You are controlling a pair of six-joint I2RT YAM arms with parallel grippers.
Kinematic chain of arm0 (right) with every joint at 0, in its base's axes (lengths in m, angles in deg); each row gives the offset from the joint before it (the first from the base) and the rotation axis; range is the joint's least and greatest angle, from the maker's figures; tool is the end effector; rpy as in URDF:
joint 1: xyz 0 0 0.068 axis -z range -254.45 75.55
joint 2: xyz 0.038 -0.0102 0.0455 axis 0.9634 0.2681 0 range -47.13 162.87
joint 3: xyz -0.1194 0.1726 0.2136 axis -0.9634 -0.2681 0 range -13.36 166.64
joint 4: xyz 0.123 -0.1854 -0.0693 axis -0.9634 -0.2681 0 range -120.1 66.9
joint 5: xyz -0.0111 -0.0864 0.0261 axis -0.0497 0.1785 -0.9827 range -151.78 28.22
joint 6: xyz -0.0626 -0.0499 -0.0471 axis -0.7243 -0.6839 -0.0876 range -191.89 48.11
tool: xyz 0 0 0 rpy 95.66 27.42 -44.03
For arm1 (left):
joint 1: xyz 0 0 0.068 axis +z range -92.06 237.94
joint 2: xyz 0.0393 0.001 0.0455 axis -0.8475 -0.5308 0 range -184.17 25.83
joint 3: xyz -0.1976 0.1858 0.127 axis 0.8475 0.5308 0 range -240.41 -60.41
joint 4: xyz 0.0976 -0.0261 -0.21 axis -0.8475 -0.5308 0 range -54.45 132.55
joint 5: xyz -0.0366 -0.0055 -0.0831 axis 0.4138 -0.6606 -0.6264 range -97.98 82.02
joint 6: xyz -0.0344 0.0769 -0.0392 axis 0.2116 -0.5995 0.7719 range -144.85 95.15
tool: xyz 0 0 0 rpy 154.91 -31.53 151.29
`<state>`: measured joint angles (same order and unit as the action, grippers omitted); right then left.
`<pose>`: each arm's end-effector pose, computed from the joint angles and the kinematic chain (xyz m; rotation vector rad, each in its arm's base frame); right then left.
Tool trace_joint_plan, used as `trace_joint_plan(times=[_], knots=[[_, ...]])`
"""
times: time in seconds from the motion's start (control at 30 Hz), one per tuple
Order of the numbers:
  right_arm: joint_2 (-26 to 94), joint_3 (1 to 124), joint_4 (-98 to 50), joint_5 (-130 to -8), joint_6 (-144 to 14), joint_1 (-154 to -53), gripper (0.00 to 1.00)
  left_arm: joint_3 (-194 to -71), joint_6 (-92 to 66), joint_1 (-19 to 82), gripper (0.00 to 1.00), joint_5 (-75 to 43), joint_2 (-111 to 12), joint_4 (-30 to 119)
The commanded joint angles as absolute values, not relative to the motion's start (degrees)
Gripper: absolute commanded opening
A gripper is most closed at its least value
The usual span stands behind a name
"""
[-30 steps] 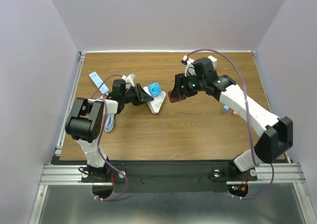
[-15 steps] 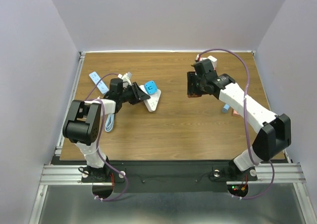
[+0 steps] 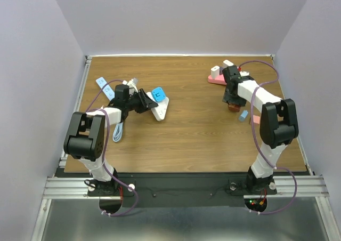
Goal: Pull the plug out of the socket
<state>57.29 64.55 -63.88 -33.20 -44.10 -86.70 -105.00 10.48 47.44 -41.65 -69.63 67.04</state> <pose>0.3683 0.0390 0.2178 0.4779 2.5294 -0.4384 0.3439 -0.1109 0.2114 -0.0662 2.1233 -1.0863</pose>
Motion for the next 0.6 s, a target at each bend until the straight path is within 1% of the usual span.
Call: trace_joint_plan(times=[0.0, 0.23, 0.37, 0.4, 0.43, 0.5, 0.53, 0.57], knots=[[58.6, 64.7, -63.8, -26.6, -40.8, -86.9, 0.00, -104.1, 9.4, 47.4, 0.00, -42.8, -64.9, 68.4], [60.4, 62.1, -67.7, -18.3, -37.3, -82.1, 0.00, -103.3, 8.5, 47.4, 0.00, -43.6, -63.7, 67.6], [60.9, 62.9, -69.1, -16.3, -36.1, -80.7, 0.02, -103.5, 7.6, 47.4, 0.00, -47.4, -64.7, 67.5], [61.1, 63.5, -69.2, -16.8, -36.1, -80.7, 0.07, -103.6, 7.3, 47.4, 0.00, -48.7, -65.9, 67.3], [61.6, 64.5, -69.7, -19.5, -36.7, -80.7, 0.19, -103.9, 6.9, 47.3, 0.00, -49.7, -66.3, 67.1], [61.2, 65.4, -69.9, -22.7, -37.2, -80.6, 0.38, -104.1, 6.3, 47.1, 0.00, -50.3, -67.2, 66.7], [60.7, 65.6, -69.6, -26.8, -38.5, -80.7, 0.49, -104.3, 5.9, 47.0, 0.00, -50.8, -67.6, 66.1], [58.9, 65.9, -68.9, -28.5, -39.1, -80.9, 0.65, -104.4, 5.5, 46.7, 0.00, -51.4, -68.2, 65.7]])
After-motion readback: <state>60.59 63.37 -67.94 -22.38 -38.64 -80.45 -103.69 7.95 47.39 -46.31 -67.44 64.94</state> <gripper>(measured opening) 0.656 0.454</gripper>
